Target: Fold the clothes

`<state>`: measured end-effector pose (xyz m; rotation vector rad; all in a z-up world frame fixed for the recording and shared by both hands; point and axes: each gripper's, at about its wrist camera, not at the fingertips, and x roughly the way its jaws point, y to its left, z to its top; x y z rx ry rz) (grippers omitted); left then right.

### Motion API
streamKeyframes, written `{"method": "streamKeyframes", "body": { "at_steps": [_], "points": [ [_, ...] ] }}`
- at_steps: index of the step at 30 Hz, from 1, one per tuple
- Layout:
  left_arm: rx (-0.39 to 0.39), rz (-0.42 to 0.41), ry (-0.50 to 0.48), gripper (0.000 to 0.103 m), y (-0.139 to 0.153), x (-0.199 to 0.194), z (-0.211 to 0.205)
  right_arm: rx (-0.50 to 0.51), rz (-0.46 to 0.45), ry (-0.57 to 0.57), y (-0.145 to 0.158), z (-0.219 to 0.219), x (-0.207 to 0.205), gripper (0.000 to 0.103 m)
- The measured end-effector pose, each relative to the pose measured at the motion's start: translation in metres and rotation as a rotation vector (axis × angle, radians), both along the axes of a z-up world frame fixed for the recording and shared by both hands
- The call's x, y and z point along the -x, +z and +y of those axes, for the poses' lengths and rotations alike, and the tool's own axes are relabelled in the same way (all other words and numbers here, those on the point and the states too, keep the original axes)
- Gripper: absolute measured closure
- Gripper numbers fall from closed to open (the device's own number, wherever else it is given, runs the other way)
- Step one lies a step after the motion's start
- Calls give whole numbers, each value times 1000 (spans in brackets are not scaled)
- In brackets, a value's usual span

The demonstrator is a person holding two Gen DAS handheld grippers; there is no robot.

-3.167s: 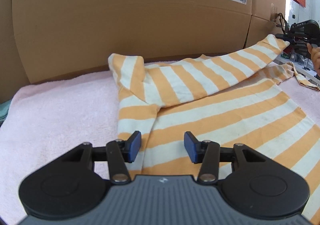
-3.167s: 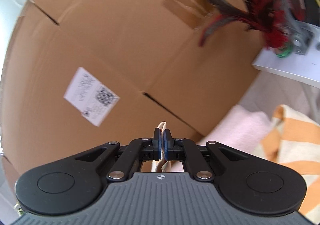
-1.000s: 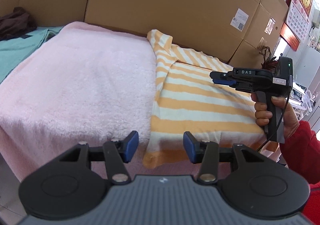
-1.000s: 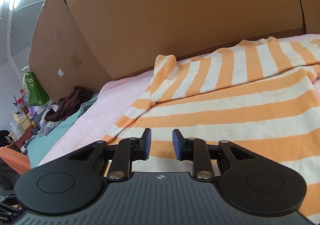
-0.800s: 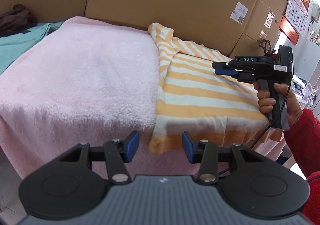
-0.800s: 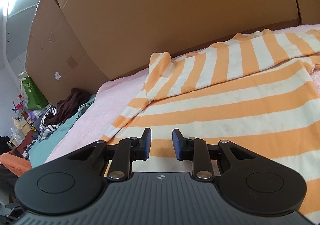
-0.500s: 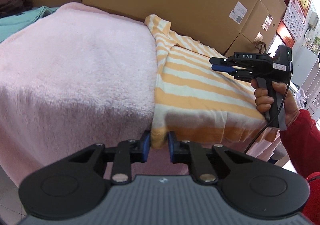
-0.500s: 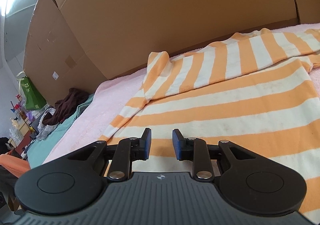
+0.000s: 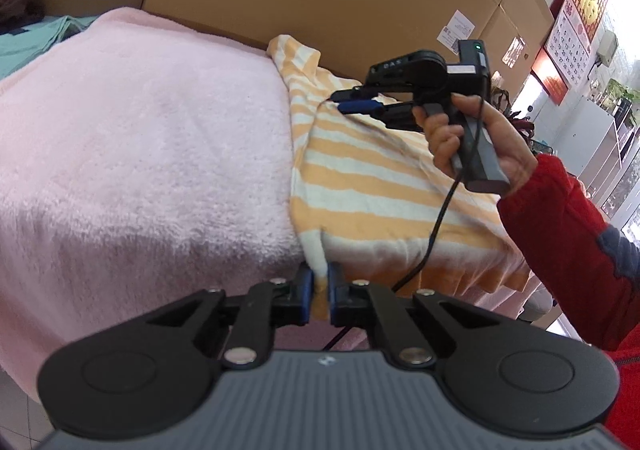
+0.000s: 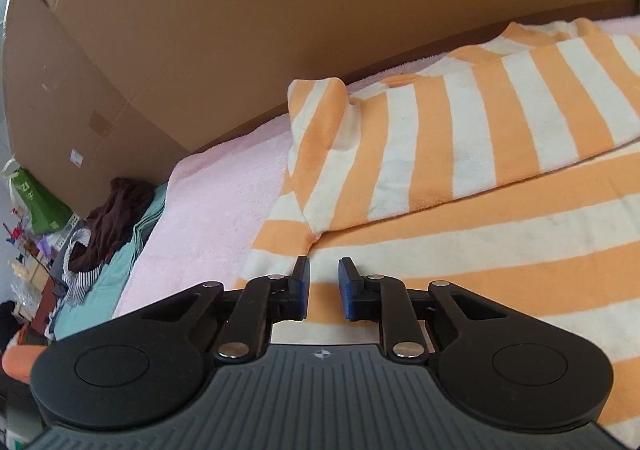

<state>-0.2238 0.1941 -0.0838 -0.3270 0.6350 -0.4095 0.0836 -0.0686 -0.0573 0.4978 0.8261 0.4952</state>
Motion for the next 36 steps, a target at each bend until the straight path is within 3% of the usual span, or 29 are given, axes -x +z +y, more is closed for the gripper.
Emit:
{"method": "streamKeyframes", "body": {
  "at_steps": [9,13,22,36],
  "points": [
    [-10,-5,-21,103,3,-1,-3,-127,50,-92,-8,7,-24,87],
    [-15,-11,-39,103,9,0,-4,-137,44,-100,-6,3,-22,94],
    [-34,-60,-107,103,22,2,-11,-148,-7,-96,14,-10,-19,94],
    [-35,-92,-244,103,28,-1,-29,-133,-22,-122,21,-34,-20,94]
  ]
}}
